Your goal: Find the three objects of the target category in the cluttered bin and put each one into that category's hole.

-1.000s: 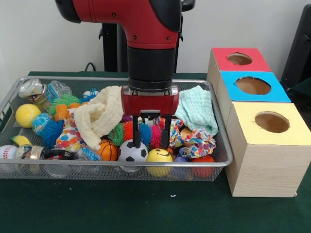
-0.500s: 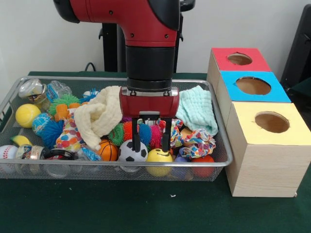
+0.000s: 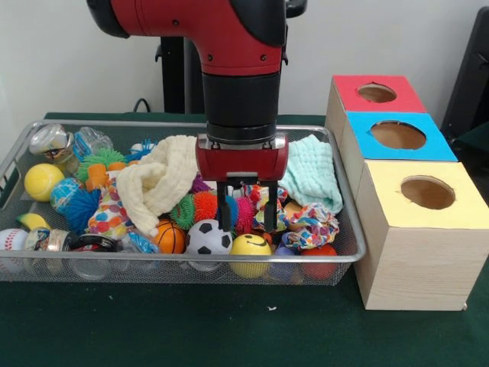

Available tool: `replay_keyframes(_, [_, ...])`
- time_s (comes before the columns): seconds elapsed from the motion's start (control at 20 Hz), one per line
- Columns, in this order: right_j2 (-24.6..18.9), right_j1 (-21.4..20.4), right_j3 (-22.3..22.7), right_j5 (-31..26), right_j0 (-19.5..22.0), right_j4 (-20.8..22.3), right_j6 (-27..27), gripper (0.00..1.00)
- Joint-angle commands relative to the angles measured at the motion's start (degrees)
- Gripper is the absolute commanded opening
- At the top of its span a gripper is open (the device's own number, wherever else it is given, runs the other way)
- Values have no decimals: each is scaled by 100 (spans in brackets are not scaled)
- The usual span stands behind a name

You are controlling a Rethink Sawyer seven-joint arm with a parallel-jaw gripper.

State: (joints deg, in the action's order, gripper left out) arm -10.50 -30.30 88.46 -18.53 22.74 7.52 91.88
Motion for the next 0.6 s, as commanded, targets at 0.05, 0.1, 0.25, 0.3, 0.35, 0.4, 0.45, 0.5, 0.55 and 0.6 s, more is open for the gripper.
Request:
replay_keyframes(0.05, [-534, 270, 525, 104, 182, -45, 635, 100])
replay_keyframes(0.1, [-518, 291, 519, 304, 178, 1, 686, 100])
replay_keyframes(0.25, [-529, 386, 503, 342, 194, -8, 711, 100])
replay_keyframes(0.3, [-554, 403, 520, 371, 208, -14, 720, 100])
replay_keyframes(0.35, [-556, 408, 551, 388, 217, -27, 747, 100])
replay_keyframes(0.4, [-564, 437, 561, 419, 222, -13, 741, 100])
replay_keyframes(0.45, [-547, 463, 558, 402, 208, -5, 731, 100])
replay_keyframes(0.5, [-516, 508, 547, 401, 188, -2, 738, 100])
replay_keyframes(0.55, [-473, 548, 528, 422, 159, 32, 724, 100])
replay_keyframes(0.6, [-437, 586, 513, 454, 140, 49, 728, 100])
